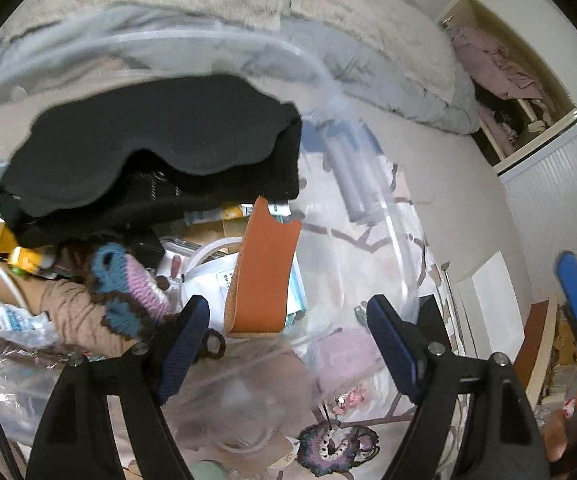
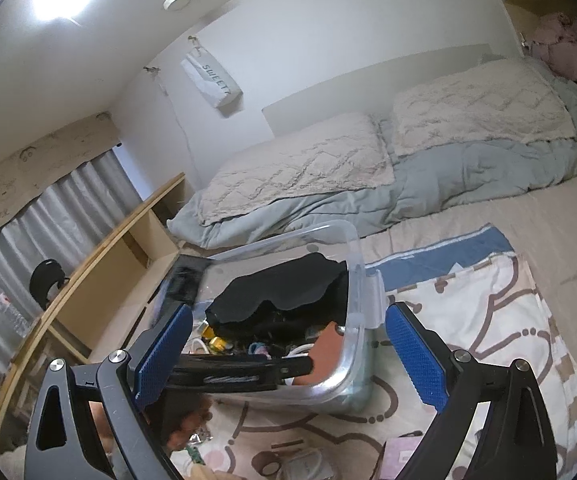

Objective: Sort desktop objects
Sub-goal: 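Withdraw both open tools from the clear box and raise them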

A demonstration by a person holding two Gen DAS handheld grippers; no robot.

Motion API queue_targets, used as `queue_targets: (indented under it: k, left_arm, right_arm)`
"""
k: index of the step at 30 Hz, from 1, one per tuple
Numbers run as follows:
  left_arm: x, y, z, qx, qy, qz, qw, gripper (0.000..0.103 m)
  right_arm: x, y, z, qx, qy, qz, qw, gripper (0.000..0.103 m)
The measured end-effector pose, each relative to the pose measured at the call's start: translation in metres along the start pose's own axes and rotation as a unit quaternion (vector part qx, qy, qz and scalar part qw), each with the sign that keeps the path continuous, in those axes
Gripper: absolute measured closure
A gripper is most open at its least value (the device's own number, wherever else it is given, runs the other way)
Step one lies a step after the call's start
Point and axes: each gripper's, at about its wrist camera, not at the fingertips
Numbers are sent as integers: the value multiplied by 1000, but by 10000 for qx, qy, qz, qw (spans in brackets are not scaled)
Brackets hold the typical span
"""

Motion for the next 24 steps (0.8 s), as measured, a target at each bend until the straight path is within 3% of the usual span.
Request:
queue_targets:
  k: [5, 8, 13, 18, 24]
  left_arm:
    - [16, -23, 3, -255, 140, 461, 9985, 22]
    - [30, -36, -1, -635, -12, 671, 9957, 22]
    - [40, -61, -5, -846, -128, 1147, 9897, 22]
    - [55, -88, -13, -954, -312, 1547, 9829, 22]
    - [79, -119, -13, -1224, -142, 1910, 9738, 22]
  right_arm:
    - [6, -4, 1, 115, 29, 20, 9999, 6]
    - [12, -11, -3, 215, -147, 207, 9994, 6]
    - [23, -14, -6, 476, -419, 222, 9977, 6]
    - [32, -21, -17, 531, -644, 238, 9962, 6]
    - [39, -33, -34, 420, -778, 337, 9955, 6]
Point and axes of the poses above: each gripper's, at about its wrist camera, not at the fingertips, and y roughly the way its jaws point, z to its right, x to its underside, and after that the axes turned 1 degree about z, right-handed
